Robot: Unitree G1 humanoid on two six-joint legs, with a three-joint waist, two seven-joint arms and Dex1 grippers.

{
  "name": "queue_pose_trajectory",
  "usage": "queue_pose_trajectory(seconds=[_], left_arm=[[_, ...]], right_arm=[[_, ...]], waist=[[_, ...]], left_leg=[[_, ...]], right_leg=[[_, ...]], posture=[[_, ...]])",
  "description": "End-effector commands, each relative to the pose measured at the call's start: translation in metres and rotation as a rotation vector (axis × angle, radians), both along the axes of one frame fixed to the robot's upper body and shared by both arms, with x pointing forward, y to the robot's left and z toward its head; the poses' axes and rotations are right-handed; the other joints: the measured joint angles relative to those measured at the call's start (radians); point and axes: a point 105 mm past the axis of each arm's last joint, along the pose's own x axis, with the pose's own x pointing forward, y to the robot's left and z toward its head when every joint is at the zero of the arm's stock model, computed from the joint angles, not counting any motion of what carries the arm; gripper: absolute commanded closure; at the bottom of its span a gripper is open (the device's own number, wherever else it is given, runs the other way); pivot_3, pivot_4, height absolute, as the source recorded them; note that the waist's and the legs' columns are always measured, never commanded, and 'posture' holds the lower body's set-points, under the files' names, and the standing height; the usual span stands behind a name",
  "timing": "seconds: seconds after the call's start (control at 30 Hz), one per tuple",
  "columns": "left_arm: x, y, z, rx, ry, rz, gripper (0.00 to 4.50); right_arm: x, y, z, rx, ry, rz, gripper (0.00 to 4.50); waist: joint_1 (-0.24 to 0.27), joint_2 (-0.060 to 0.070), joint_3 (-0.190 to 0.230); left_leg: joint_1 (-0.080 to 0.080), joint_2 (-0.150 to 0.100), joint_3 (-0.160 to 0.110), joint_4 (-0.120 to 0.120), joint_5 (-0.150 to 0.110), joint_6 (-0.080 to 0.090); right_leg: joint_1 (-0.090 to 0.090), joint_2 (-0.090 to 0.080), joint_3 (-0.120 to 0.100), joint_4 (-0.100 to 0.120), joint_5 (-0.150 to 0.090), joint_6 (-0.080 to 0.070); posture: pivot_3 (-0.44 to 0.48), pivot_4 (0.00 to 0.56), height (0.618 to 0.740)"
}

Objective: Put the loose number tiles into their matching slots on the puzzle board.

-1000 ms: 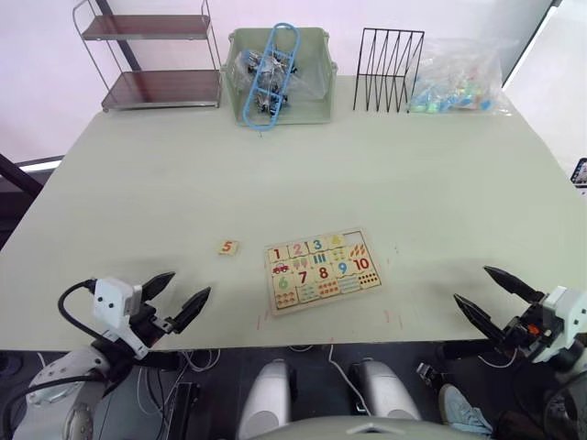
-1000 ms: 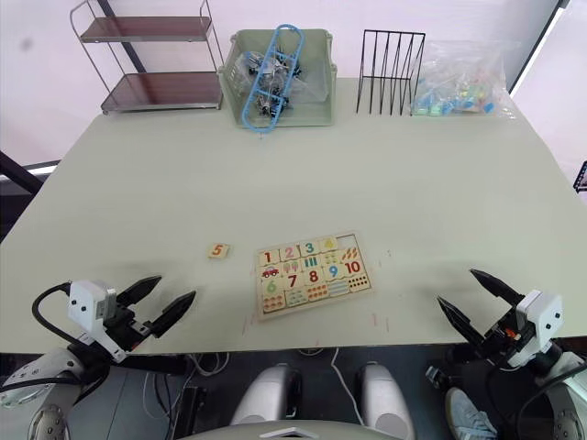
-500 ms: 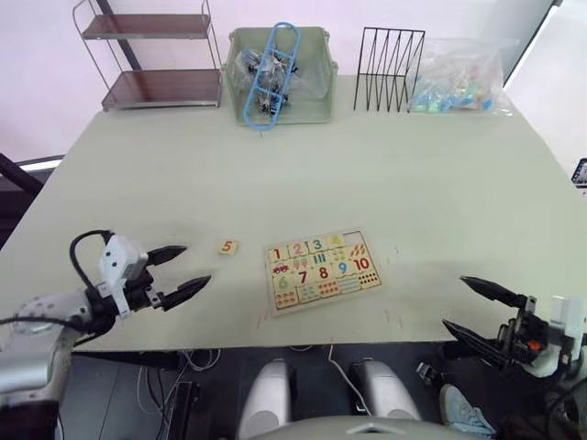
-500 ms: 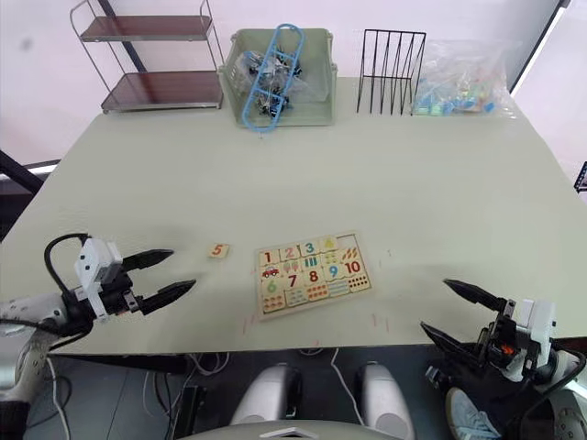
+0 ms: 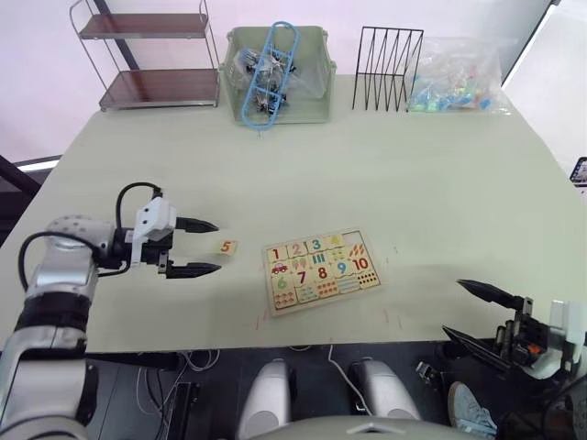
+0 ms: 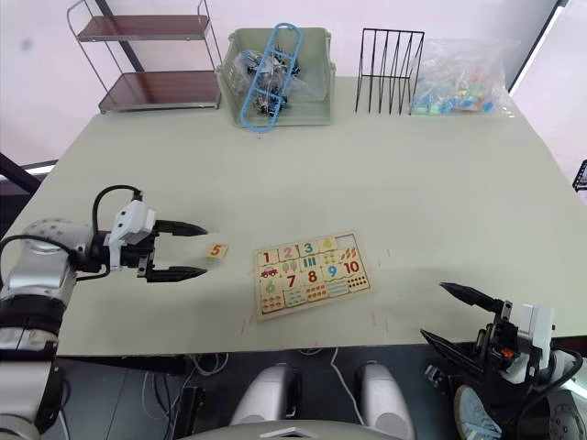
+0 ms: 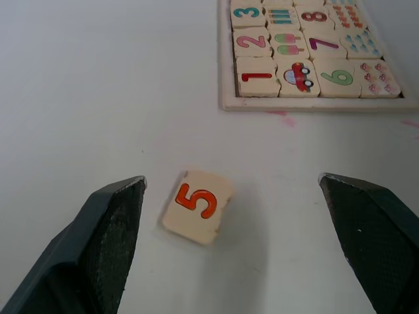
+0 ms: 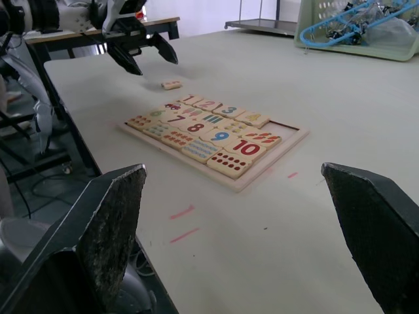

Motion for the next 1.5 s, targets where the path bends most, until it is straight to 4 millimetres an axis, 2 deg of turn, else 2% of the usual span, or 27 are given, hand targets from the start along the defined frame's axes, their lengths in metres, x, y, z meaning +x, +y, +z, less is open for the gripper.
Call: queue_pose_trajectory(seconds=[0.03, 0.17, 0.37, 0.63, 0.73, 0.83, 0.87, 0.93, 1.17, 1.5], left_arm=[[0.002, 0.004, -0.002, 0.094, 0.004, -0.072, 0.02], [0.006, 0.004, -0.008, 0.184, 0.022, -0.128, 0.02], [0.012, -0.001, -0.009, 0.174, 0.035, -0.129, 0.02], [0.011, -0.002, -0.018, 0.168, 0.059, -0.126, 0.02], [0.010, -0.001, -0.021, 0.168, 0.066, -0.126, 0.84], [0.011, 0.001, -0.021, 0.158, 0.078, -0.102, 2.17], [0.011, 0.002, -0.021, 0.163, 0.079, -0.101, 2.76], [0.010, 0.002, -0.022, 0.167, 0.079, -0.102, 3.55], [0.006, 0.005, -0.025, 0.178, 0.081, -0.110, 3.57], [0.010, -0.011, 0.001, 0.058, -0.011, -0.150, 3.57]], right_arm=[[0.000, -0.004, 0.005, -0.010, -0.041, -0.007, 0.00], [-0.001, -0.007, 0.005, -0.016, -0.055, -0.014, 0.00], [0.000, -0.007, 0.006, -0.022, -0.073, -0.005, 0.00], [-0.005, -0.004, 0.003, -0.020, -0.080, -0.013, 0.00], [-0.005, -0.004, 0.003, -0.021, -0.081, -0.009, 0.00], [-0.006, -0.004, 0.001, -0.029, -0.078, 0.003, 0.00], [-0.006, -0.004, 0.001, -0.030, -0.078, 0.006, 0.00], [-0.005, -0.006, 0.001, -0.031, -0.078, 0.009, 0.00], [-0.003, -0.007, 0.002, -0.028, -0.081, 0.022, 0.00], [0.000, -0.006, 0.006, 0.005, -0.092, 0.041, 0.00]], waist=[[0.000, 0.000, 0.000], [-0.001, 0.000, 0.000], [0.000, 0.000, 0.000], [0.001, 0.000, 0.000], [0.002, 0.000, 0.000], [0.002, 0.000, 0.000], [0.001, 0.000, 0.000], [0.001, 0.000, 0.000], [0.000, 0.000, 0.000], [0.001, 0.000, 0.000]], left_leg=[[0.000, 0.000, 0.000, 0.000, 0.000, 0.000], [0.000, 0.000, 0.000, 0.000, 0.000, 0.000], [-0.001, 0.000, 0.000, 0.001, 0.000, 0.000], [0.000, 0.000, 0.000, 0.001, 0.000, 0.000], [0.000, 0.000, 0.000, 0.001, 0.000, 0.000], [0.000, 0.000, 0.000, 0.001, 0.000, 0.000], [0.000, 0.000, 0.000, 0.001, 0.000, 0.000], [0.000, 0.000, 0.000, 0.001, 0.000, 0.000], [0.000, 0.000, 0.000, 0.001, 0.000, 0.000], [-0.001, 0.001, 0.000, 0.001, 0.000, 0.000]], right_leg=[[0.000, 0.000, 0.000, 0.000, 0.000, 0.000], [0.000, 0.000, 0.001, 0.000, 0.000, 0.000], [0.000, 0.001, 0.001, 0.000, 0.000, 0.000], [0.000, 0.001, 0.001, 0.001, 0.000, 0.000], [0.000, 0.000, 0.001, 0.001, 0.000, 0.000], [0.000, 0.001, 0.001, 0.001, 0.000, 0.000], [0.000, 0.001, 0.001, 0.001, 0.000, 0.000], [0.000, 0.001, 0.001, 0.001, 0.000, 0.000], [0.000, 0.001, 0.001, 0.001, 0.001, 0.000], [0.000, 0.001, 0.000, 0.001, 0.001, -0.001]], posture=[[0.000, 0.150, 0.740], [0.000, 0.150, 0.740], [0.000, 0.150, 0.740], [0.000, 0.150, 0.740], [0.000, 0.150, 0.740], [0.000, 0.150, 0.740], [0.000, 0.150, 0.740], [0.000, 0.150, 0.740], [0.000, 0.150, 0.740], [0.000, 0.150, 0.740]])
